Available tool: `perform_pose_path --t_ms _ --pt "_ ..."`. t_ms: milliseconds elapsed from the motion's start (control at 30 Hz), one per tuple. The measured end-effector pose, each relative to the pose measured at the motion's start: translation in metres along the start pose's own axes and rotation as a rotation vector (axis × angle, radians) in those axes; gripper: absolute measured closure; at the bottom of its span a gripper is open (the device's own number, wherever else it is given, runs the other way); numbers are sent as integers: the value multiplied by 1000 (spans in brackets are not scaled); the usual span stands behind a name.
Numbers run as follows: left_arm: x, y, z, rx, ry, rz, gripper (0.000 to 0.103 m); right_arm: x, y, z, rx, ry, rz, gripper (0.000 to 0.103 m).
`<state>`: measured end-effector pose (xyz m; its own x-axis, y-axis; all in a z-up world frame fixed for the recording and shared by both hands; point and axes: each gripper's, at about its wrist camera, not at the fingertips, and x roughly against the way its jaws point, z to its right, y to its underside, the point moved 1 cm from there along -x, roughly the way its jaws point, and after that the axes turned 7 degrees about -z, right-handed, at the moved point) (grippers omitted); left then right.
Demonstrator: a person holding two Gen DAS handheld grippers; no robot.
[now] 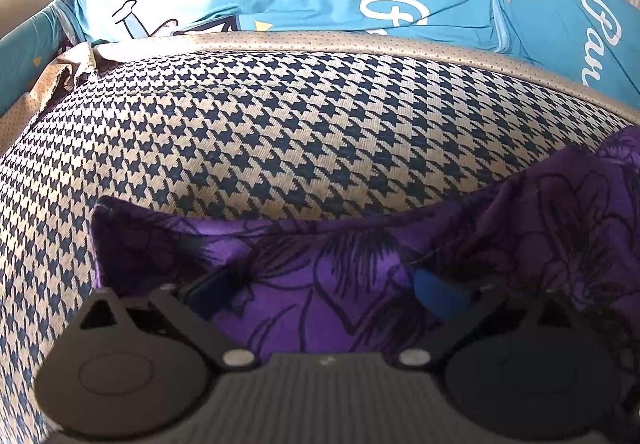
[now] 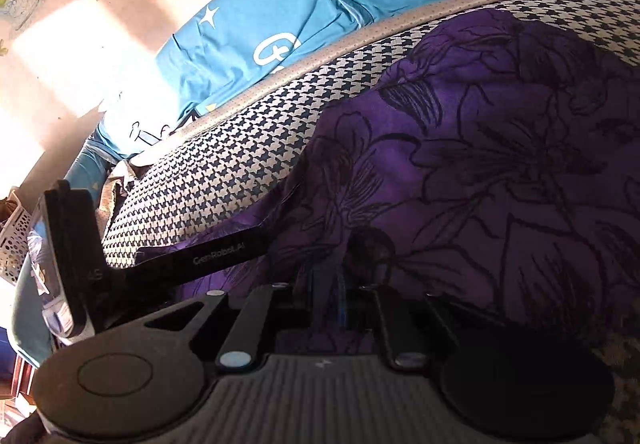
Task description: Fold clothes
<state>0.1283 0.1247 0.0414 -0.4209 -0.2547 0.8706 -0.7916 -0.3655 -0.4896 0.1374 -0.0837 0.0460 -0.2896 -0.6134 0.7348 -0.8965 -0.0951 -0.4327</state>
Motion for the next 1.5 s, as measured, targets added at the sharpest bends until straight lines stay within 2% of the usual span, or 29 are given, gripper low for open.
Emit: perform_pose_path --t_ms 100,167,233,300,467,567,633,833,900,1000,1100,1367,1500 --pt "0 -1 -1 -1 3 0 1 -2 7 2 0 5 -11 92" --pt "0 -1 -2 -1 6 0 1 -8 11 5 -4 57 -30 103" --pt "0 -2 -3 -1 10 -2 1 -6 14 5 -10 65 -23 103" --pt "1 -2 -3 0 13 -5 1 1 18 3 -15 58 -10 96" --pt "2 -1 -5 -5 17 -7 1 14 36 -3 28 89 8 95" --pt "2 3 -7 -11 20 -5 1 11 45 1 39 126 -3 101" --pt "1 6 -10 -12 22 -7 1 16 46 4 13 111 3 101" --pt "2 13 -21 -6 26 -14 1 35 59 4 8 136 45 100" --pt "2 15 -24 -9 23 -15 1 42 68 1 62 163 66 99" --pt "5 19 -30 -7 21 -18 1 36 70 8 25 180 48 103" --pt "9 23 -40 -8 17 -23 1 45 74 14 -5 155 45 103" --pt "22 38 -62 -14 15 -23 1 51 88 15 -10 156 58 103" --pt "31 52 -62 -44 2 -7 1 55 96 15 -18 154 53 103"
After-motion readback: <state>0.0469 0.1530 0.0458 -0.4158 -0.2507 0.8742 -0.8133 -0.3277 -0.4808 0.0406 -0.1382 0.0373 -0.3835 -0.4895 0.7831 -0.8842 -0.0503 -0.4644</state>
